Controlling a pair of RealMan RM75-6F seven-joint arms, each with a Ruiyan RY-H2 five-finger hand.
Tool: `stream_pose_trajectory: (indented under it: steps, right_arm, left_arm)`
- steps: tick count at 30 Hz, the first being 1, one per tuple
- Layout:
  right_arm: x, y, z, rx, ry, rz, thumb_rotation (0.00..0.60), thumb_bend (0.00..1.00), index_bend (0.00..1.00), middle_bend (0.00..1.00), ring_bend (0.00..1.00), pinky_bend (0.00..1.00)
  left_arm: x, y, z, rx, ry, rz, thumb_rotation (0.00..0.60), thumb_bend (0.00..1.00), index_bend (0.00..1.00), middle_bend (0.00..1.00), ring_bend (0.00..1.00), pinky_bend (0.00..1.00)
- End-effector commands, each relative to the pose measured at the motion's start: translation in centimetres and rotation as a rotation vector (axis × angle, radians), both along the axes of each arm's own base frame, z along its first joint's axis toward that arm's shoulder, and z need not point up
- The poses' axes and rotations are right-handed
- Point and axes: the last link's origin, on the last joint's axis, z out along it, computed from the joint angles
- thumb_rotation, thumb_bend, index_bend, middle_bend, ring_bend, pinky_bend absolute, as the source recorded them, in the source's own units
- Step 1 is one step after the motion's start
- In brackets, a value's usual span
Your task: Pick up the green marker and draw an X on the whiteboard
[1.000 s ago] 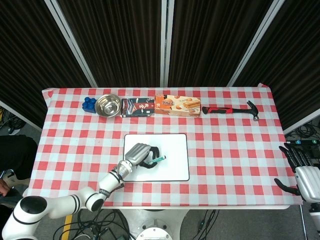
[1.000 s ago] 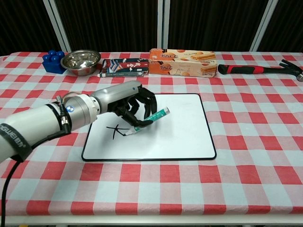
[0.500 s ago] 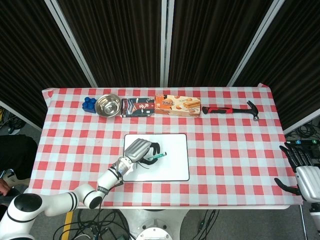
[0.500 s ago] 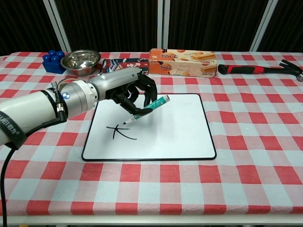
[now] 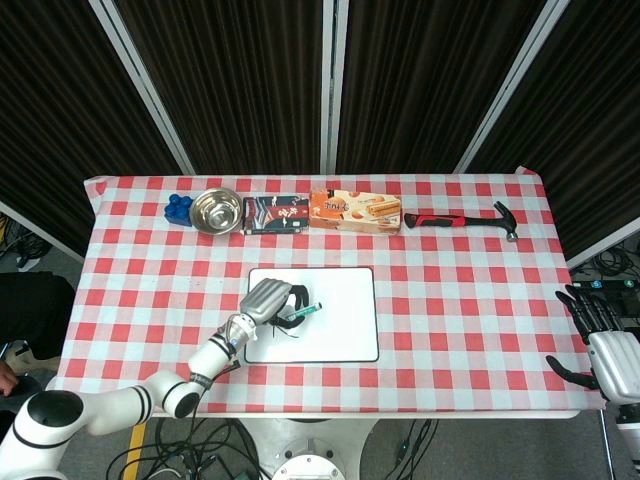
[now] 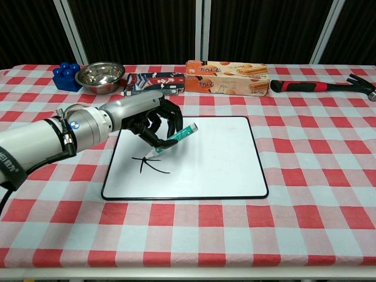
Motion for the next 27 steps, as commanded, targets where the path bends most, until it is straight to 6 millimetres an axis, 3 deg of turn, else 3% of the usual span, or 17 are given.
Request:
stream_pose_trajectory:
  steps: [1, 10, 20, 27]
  right_arm:
    - [0.0, 0.0, 0.1, -0.001, 0.002, -0.002, 0.6, 0.12, 0.0, 0.0, 0.0, 0.0]
    - [0.1, -0.1, -0.1, 0.003, 0.001, 0.0, 0.6, 0.12, 0.0, 0.0, 0.0, 0.0]
    - [0.6, -0.5, -0.7, 0.022, -0.009, 0.034, 0.6, 0.12, 0.0, 0.0, 0.0, 0.0]
    - [0.7, -0.2, -0.3, 0.002, -0.012, 0.045, 0.6, 0.12, 0.0, 0.0, 0.0, 0.0]
  left_arm:
    - [0.1, 0.1, -0.1, -0.001, 0.001, -0.001, 0.6, 0.38, 0.57, 0.6, 0.76, 0.97]
    - [-0.6, 0.2, -0.3, -0.013, 0.006, 0.028, 0.6, 0.38, 0.57, 0.6, 0.76, 0.97]
    - [-3.5, -0.8, 1.9, 0.011, 0.007, 0.086, 0.6, 0.38, 0.57, 0.6, 0.76, 0.97]
    - [-1.3, -1.2, 4.8, 0.072, -0.058, 0.014, 0.6, 0.38, 0.56, 0.59, 0.75, 0.97]
